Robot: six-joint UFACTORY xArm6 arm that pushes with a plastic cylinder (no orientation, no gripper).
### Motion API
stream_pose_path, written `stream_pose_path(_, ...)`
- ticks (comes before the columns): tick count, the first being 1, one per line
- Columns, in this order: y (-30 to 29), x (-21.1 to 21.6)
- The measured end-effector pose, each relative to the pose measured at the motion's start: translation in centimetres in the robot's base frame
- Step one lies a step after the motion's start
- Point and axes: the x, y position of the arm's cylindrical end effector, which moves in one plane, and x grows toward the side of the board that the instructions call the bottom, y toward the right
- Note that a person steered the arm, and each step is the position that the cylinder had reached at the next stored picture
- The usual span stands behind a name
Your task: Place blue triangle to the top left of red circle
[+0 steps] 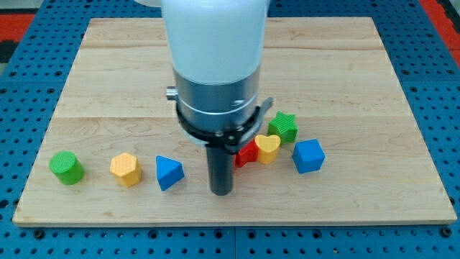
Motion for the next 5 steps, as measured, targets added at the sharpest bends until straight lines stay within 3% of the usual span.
stream_pose_path(1, -2.1, -4.6)
stream_pose_path(2, -4.1, -5.6)
stream_pose_path(4, -1.3, 3.3)
stream_pose_path(5, -8.3, 2.4)
